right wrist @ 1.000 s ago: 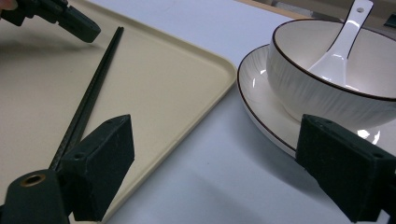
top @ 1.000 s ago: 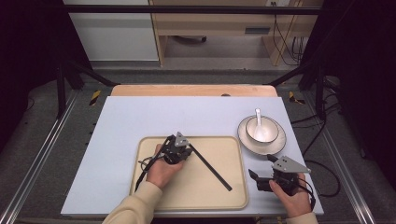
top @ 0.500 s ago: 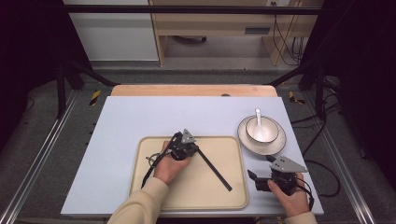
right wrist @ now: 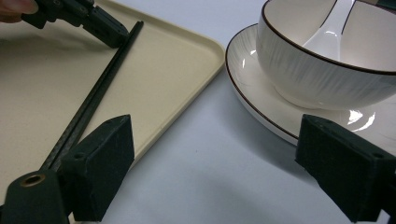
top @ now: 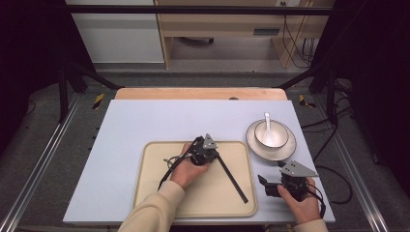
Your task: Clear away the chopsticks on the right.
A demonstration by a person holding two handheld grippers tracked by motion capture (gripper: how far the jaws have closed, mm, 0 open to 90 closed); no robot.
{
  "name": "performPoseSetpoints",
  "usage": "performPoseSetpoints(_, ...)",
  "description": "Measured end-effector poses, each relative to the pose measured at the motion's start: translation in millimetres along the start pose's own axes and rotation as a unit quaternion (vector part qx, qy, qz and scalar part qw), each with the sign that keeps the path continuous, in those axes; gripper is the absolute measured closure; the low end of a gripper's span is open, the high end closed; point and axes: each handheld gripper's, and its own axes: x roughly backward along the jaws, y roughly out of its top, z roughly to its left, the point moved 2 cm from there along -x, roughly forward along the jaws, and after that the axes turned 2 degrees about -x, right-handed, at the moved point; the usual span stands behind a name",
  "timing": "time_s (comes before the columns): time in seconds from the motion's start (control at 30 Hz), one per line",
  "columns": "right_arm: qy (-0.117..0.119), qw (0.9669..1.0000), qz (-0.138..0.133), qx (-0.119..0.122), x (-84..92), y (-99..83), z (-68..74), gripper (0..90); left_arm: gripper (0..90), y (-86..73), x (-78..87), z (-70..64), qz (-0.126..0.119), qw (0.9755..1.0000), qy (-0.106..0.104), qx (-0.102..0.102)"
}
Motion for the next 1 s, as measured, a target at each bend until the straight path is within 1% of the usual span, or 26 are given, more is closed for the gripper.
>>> performPoseSetpoints(0.03, 0.0, 1.0, 0.0, 0.0, 0.0, -0.1, -0.3, 11.5, 89.8, 1.2, -0.7, -0.7, 0.003, 1.0, 0.001, -0.005)
performPoseSetpoints(0.1, -0.002, 1.0, 0.001, 0.001, -0.1, -0.2, -0.7, 11.4, 89.8, 2.4, -2.2, -2.1, -0.001, 1.0, -0.002, -0.002)
performPoseSetpoints(0.13, -0.003, 1.0, 0.002, -0.001, -0.3, -0.4, -1.1, 11.5, 89.8, 4.5, -4.1, -3.7, -0.001, 1.0, -0.007, -0.006)
performPoseSetpoints(0.23, -0.007, 1.0, 0.003, -0.002, -0.3, -0.6, -2.1, 11.5, 89.8, 6.5, -6.1, -5.0, -0.002, 0.9999, -0.01, -0.007)
performPoseSetpoints(0.3, -0.012, 0.9999, 0.006, -0.009, -0.4, -1.2, -3.7, 11.5, 89.8, 9.2, -8.7, -5.4, -0.001, 0.9998, -0.015, -0.013)
performPoseSetpoints(0.33, -0.015, 0.9998, 0.007, -0.009, -0.5, -1.6, -4.7, 11.5, 89.8, 10.2, -10.1, -6.6, -0.005, 0.9998, -0.016, -0.01)
performPoseSetpoints(0.47, -0.024, 0.9995, 0.011, -0.015, -1.0, -2.7, -6.9, 11.5, 89.8, 14.1, -14.3, -9.0, -0.006, 0.9996, -0.021, -0.016)
performPoseSetpoints(0.5, -0.026, 0.9995, 0.011, -0.014, -1.1, -3.0, -7.6, 11.5, 89.8, 15.2, -15.8, -10.7, -0.01, 0.9996, -0.022, -0.012)
performPoseSetpoints(0.53, -0.027, 0.9994, 0.012, -0.015, -1.1, -3.2, -7.8, 11.5, 89.8, 16.2, -16.4, -11.2, -0.008, 0.9995, -0.023, -0.018)
performPoseSetpoints(0.63, -0.029, 0.9993, 0.014, -0.019, -0.6, -3.3, -8.2, 11.5, 89.7, 18.5, -18.2, -13.5, -0.006, 0.9994, -0.025, -0.022)
performPoseSetpoints(0.67, -0.032, 0.9992, 0.015, -0.018, -0.2, -3.5, -9.4, 11.5, 89.8, 21.0, -20.8, -16.7, -0.011, 0.9993, -0.029, -0.022)
performPoseSetpoints(0.77, -0.037, 0.9989, 0.015, -0.024, 0.4, -3.8, -10.4, 11.5, 89.8, 24.9, -23.7, -20.4, -0.008, 0.9989, -0.034, -0.032)
performPoseSetpoints(0.83, -0.039, 0.9989, 0.014, -0.022, 0.7, -4.1, -11.8, 11.6, 89.7, 27.6, -25.9, -23.8, -0.007, 0.9986, -0.036, -0.037)
performPoseSetpoints(1.0, -0.041, 0.9988, 0.015, -0.023, 0.7, -4.6, -13.2, 11.6, 89.7, 32.2, -30.5, -29.5, -0.011, 0.9981, -0.043, -0.041)
